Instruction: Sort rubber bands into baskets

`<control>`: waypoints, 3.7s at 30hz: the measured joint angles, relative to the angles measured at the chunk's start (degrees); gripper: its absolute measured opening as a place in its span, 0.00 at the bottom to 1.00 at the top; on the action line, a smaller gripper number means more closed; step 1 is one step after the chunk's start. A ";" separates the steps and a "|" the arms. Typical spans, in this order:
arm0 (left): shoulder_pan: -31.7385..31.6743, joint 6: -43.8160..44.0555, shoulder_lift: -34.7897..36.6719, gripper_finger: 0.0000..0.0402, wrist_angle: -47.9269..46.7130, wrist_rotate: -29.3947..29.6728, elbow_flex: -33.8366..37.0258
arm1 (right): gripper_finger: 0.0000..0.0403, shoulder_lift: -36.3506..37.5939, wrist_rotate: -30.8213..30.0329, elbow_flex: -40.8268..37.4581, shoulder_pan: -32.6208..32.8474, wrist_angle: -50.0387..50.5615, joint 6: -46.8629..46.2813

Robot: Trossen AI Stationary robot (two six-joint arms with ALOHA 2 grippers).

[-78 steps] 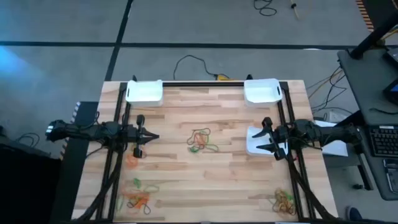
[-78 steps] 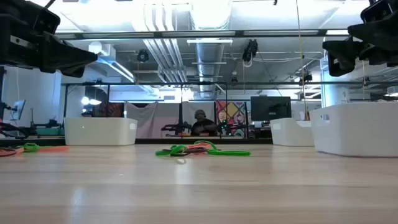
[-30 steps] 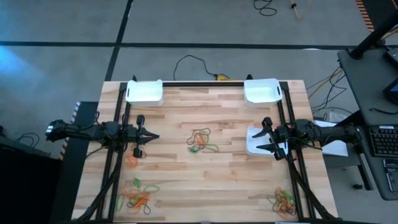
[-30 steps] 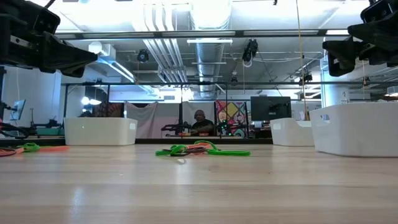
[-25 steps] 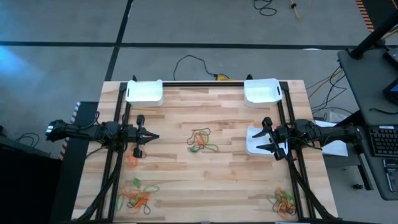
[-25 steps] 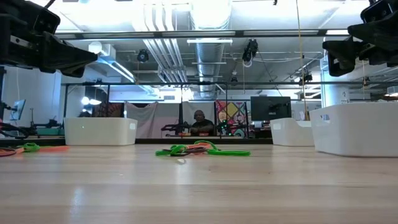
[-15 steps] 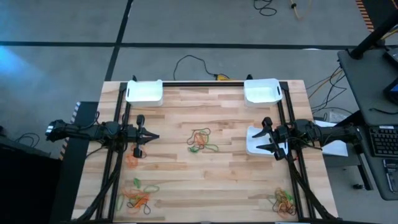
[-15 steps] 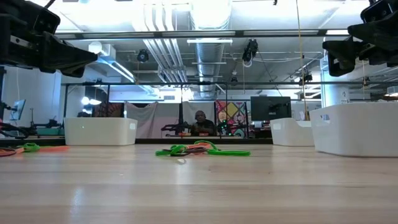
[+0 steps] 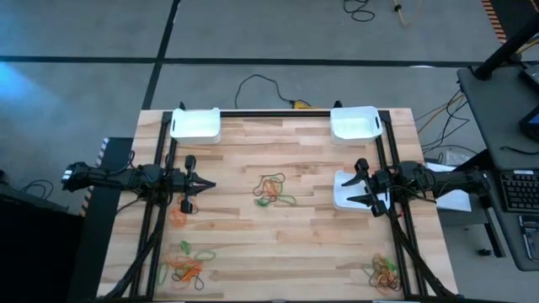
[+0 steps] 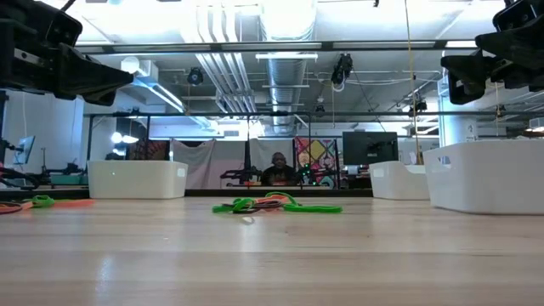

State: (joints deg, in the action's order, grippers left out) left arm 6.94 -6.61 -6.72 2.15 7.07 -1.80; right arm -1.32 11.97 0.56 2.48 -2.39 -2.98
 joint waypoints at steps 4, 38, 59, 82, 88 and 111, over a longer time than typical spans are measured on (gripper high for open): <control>0.00 0.02 -0.02 0.00 -0.02 -0.02 0.02 | 0.52 0.02 0.00 0.02 0.02 0.00 0.00; -0.02 0.02 0.00 0.00 0.00 -0.02 0.00 | 0.52 -45.82 -25.03 23.38 0.39 -3.69 -15.57; -0.02 -0.40 -0.11 0.00 -0.07 0.11 0.00 | 0.52 -104.54 -16.38 74.15 0.98 38.64 -17.90; -0.02 -0.42 -0.22 0.00 -0.05 2.50 0.01 | 0.17 -111.61 -16.22 77.17 1.02 39.67 -16.99; -0.02 -0.42 -0.22 0.00 -0.06 2.50 0.02 | 0.03 -110.11 -15.91 76.97 0.98 41.34 -17.12; -0.02 -0.42 -0.26 0.00 -0.04 2.47 0.00 | 0.02 -74.52 -11.88 61.57 4.02 75.78 -69.51</control>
State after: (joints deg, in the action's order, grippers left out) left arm 6.92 -7.03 -6.98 2.11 9.54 -1.80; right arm -75.83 0.09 62.13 6.50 73.38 -72.50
